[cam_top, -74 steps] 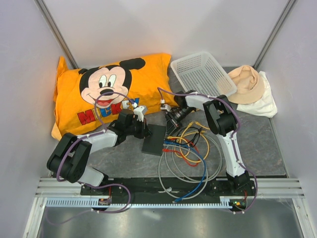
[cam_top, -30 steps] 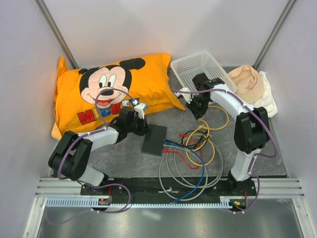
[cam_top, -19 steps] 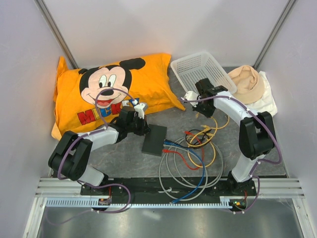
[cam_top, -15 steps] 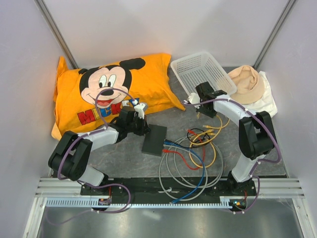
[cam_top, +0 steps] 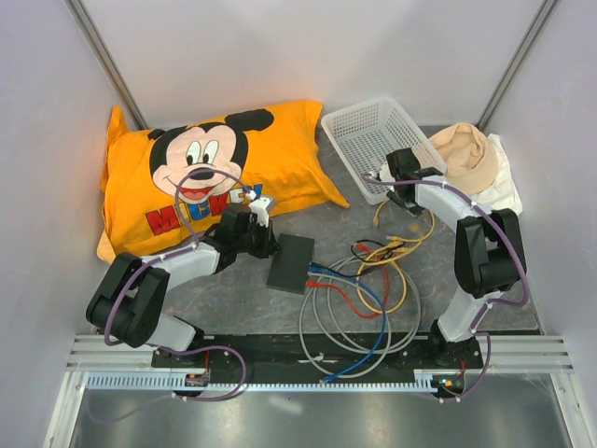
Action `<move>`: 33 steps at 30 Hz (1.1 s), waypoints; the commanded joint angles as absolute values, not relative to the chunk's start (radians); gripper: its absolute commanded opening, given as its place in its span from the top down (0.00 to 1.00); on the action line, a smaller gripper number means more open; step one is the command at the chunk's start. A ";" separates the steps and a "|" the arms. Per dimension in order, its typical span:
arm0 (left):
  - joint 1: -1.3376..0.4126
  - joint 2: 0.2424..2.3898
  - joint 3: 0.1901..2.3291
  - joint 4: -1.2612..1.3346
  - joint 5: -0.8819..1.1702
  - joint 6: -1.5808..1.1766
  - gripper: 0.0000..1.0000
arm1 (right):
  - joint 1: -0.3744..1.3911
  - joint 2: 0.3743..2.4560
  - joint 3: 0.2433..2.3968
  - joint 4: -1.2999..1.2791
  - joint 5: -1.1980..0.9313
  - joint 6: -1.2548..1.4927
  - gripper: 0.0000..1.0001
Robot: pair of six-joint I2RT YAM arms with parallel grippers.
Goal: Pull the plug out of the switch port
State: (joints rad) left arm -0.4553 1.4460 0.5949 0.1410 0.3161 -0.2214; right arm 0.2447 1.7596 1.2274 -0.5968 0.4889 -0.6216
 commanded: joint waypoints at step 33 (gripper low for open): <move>-0.738 1.357 0.756 -0.523 0.560 0.647 0.98 | 0.535 2.040 1.539 -0.833 -0.567 -0.239 0.75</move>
